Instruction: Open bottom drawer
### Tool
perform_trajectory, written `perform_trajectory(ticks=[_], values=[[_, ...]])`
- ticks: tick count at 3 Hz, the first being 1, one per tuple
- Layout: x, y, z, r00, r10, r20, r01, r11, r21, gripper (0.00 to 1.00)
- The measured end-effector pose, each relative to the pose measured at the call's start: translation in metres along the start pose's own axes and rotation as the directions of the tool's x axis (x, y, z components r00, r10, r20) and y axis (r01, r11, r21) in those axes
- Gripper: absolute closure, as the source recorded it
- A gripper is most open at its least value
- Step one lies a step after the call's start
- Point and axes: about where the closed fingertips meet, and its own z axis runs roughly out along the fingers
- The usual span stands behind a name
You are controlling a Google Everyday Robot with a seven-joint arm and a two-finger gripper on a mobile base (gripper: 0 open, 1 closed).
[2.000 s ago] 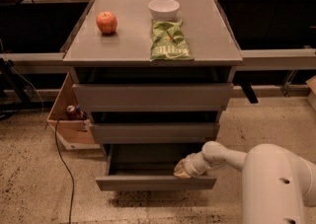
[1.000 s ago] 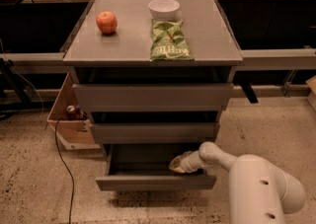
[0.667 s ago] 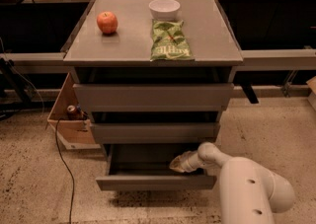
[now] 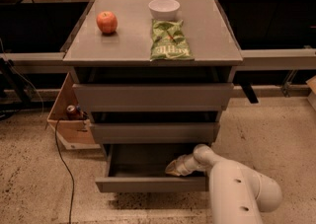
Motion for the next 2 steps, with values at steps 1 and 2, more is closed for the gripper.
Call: perform_trajectory(ticks=[1, 2], values=[[-0.006, 0.023, 0.009, 1.000, -0.002, 0.026, 0.003, 0.9985, -0.055, 1.00], [-0.014, 0.067, 0.018, 0.999, -0.029, 0.032, 0.034, 0.9852, -0.168, 1.00]])
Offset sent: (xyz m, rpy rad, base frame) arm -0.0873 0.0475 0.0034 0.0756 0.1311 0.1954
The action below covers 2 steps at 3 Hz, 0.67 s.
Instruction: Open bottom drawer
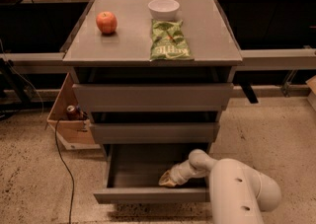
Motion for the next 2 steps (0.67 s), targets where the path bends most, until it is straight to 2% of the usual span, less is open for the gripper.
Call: perform_trajectory(ticks=[1, 2], values=[[-0.002, 0.029, 0.010, 1.000, -0.017, -0.006, 0.016, 0.9965, -0.082, 1.00], [-0.004, 0.049, 0.016, 0.999, -0.035, -0.016, 0.033, 0.9886, -0.147, 1.00]])
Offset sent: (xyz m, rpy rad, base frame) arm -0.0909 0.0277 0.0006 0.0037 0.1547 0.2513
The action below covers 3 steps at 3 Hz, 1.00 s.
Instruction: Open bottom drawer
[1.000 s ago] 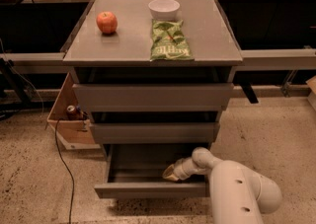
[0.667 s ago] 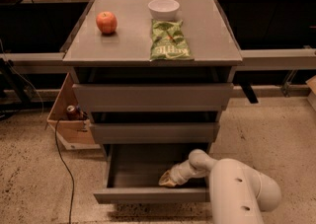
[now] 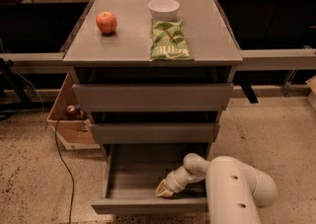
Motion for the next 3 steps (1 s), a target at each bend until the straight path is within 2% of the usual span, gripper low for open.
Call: perform_trajectory(ticks=[1, 2, 3], values=[[0.004, 0.020, 0.005, 1.000, -0.009, -0.023, 0.007, 0.9979, -0.065, 1.00], [0.004, 0.019, 0.004, 1.000, -0.009, -0.023, 0.007, 0.9979, -0.065, 1.00], [0.009, 0.036, 0.002, 0.999, -0.014, -0.040, 0.010, 0.9943, -0.106, 1.00]])
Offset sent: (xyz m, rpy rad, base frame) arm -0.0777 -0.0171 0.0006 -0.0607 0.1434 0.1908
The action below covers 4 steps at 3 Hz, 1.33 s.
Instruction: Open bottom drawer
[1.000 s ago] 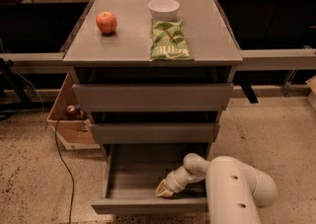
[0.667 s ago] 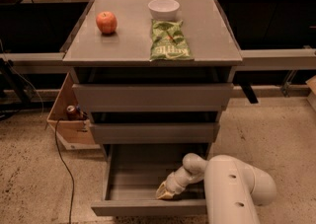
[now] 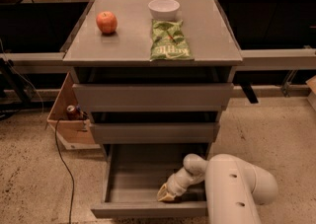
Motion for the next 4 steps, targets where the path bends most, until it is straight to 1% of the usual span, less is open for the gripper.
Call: perform_trajectory(ticks=[1, 2, 3, 4], values=[[0.000, -0.002, -0.001, 1.000, 0.000, 0.000, 0.000, 1.0000, 0.000, 1.00], [0.010, -0.005, -0.047, 1.000, 0.021, -0.006, -0.020, 0.9908, 0.134, 1.00], [0.021, -0.007, -0.101, 0.999, 0.044, -0.003, -0.041, 0.9579, 0.284, 1.00], [0.027, 0.001, -0.176, 0.999, 0.047, -0.010, -0.037, 0.8868, 0.461, 1.00]])
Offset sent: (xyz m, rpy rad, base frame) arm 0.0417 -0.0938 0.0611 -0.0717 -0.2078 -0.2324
